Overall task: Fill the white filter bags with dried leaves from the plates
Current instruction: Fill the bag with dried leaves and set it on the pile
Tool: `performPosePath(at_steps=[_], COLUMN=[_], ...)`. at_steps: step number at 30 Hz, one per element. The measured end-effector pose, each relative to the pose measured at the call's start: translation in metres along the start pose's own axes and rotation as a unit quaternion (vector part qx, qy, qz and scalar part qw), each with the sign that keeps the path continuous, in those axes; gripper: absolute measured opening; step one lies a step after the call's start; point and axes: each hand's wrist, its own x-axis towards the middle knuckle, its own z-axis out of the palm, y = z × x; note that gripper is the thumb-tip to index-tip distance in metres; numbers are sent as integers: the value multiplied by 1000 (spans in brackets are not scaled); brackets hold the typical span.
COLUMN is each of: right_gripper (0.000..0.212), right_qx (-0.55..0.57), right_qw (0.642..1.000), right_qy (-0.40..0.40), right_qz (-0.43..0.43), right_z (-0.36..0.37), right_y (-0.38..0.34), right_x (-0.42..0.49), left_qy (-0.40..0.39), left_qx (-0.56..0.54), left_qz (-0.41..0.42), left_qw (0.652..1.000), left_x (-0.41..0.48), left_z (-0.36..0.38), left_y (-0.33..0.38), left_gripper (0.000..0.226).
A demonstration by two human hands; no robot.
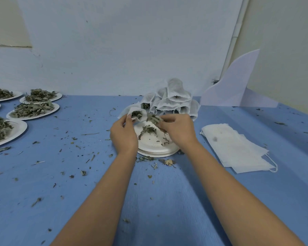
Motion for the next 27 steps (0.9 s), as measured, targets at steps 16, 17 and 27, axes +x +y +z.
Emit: performPosePath(at_steps=[16,17,27], right_gripper=[18,17,19], right_qx=[85,64,-73], right_qw=[996,998,993], right_qy=[5,15,66], right_qz=[2,-7,-68], right_z=[-1,-1,1], right_y=[6,7,4], right_x=[4,3,-1], left_qy=[-123,-139,-231], left_qx=[-4,-35,-86], left_qz=[63,32,-16], left_qw=[990,989,969], left_x=[-19,-19,-18], left_z=[13,12,11], left_y=[17,19,21], left_gripper=[13,13,29])
